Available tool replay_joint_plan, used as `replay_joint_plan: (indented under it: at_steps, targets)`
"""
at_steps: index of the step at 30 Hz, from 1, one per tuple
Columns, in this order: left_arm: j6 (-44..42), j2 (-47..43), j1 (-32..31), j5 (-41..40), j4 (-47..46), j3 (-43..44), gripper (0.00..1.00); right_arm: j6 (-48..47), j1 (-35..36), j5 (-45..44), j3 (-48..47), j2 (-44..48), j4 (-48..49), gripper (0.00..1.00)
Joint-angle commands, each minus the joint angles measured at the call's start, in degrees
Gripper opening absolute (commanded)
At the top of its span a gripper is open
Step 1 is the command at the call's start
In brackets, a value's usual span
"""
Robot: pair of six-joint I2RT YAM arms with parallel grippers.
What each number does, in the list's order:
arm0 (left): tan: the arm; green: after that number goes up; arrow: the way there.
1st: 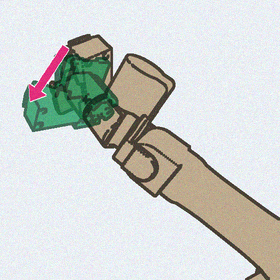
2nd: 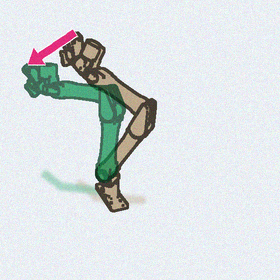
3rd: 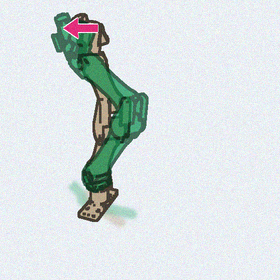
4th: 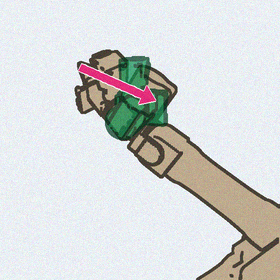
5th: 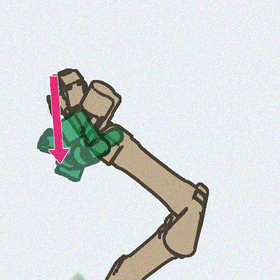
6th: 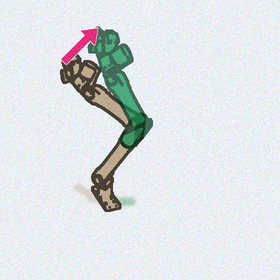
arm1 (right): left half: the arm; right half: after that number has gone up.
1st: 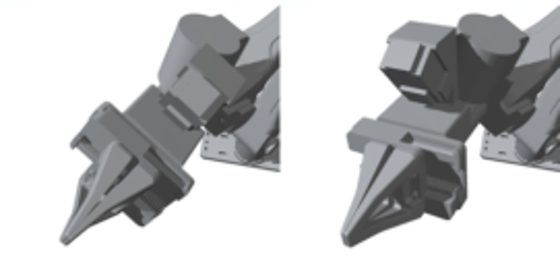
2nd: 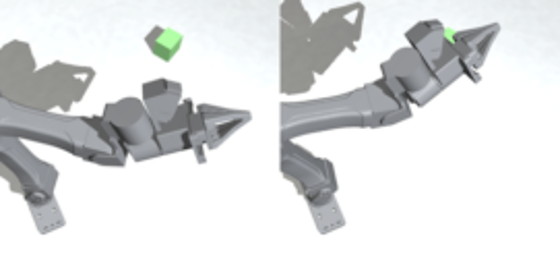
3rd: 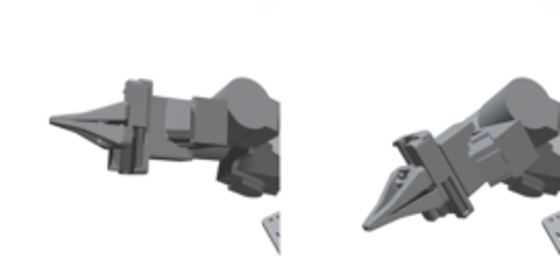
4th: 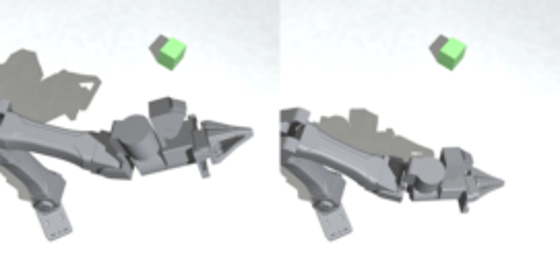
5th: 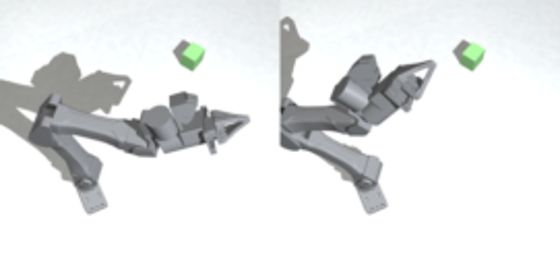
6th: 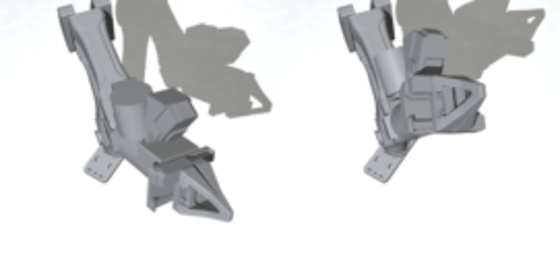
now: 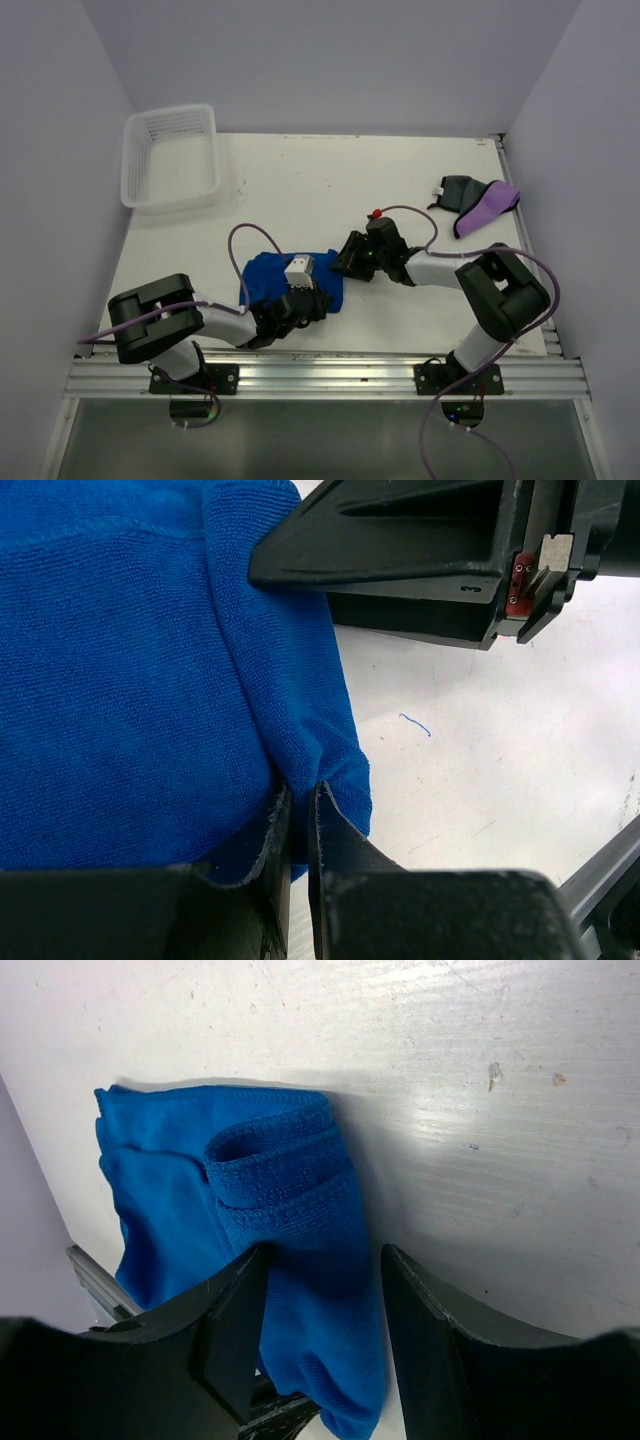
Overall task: Roll the towels
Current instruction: Fold the towel
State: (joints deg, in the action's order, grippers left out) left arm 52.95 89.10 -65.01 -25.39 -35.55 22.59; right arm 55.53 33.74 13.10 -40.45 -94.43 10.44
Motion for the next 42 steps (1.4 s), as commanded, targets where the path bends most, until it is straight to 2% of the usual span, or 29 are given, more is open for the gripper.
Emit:
replay_joint_plan:
  at_steps: [1, 10, 16, 19, 23, 27, 30, 33, 37, 40, 42]
  targets:
    - [-0.8, 0.5, -0.4, -0.9, 4.2, -2.0, 0.0, 0.1, -0.1, 1.6, 0.5, -1.2, 4.1, 0.53]
    - [-0.8, 0.0, -0.4, -0.8, 3.7, -2.5, 0.0, 0.4, -0.1, 2.3, 1.0, -5.8, 7.9, 0.48]
    - [-0.9, 0.4, -0.4, -0.3, 3.6, -2.7, 0.0, -1.4, 0.1, -0.5, 1.4, -6.1, 7.1, 0.4]
    - [-0.9, 0.2, -0.4, -0.2, 3.6, -2.8, 0.0, -1.6, 0.2, -0.9, 1.6, -6.6, 7.1, 0.32]
    - [-0.8, 0.1, -0.4, -0.2, 4.0, -2.8, 0.0, -2.8, 0.6, -2.0, 1.1, -6.6, 5.9, 0.15]
    - [-0.8, -0.4, -0.4, -0.2, 5.3, -2.6, 0.0, -5.0, 1.1, -5.1, -0.7, -4.9, 1.4, 0.06]
    - [-0.8, -1.4, -0.4, -0.3, 5.9, -3.2, 0.08, -6.8, 1.2, -8.5, -1.9, -2.6, -4.2, 0.0]
    - [-0.7, -2.2, -0.4, 0.1, 6.0, -4.0, 0.2, -8.6, 1.2, -11.6, -3.7, -0.8, -9.6, 0.0]
    - [-2.1, -2.8, -0.5, 0.9, 5.1, -4.0, 0.44, -11.6, 1.5, -15.5, -7.1, 1.0, -18.7, 0.0]
    - [-3.1, -4.1, -0.8, 0.4, 6.0, -3.7, 0.56, -12.8, 1.7, -19.1, -9.0, 2.1, -24.3, 0.0]
    - [-3.6, -5.8, -1.1, 0.1, 6.3, -3.5, 0.6, -13.7, 1.7, -20.7, -10.1, 2.6, -26.8, 0.0]
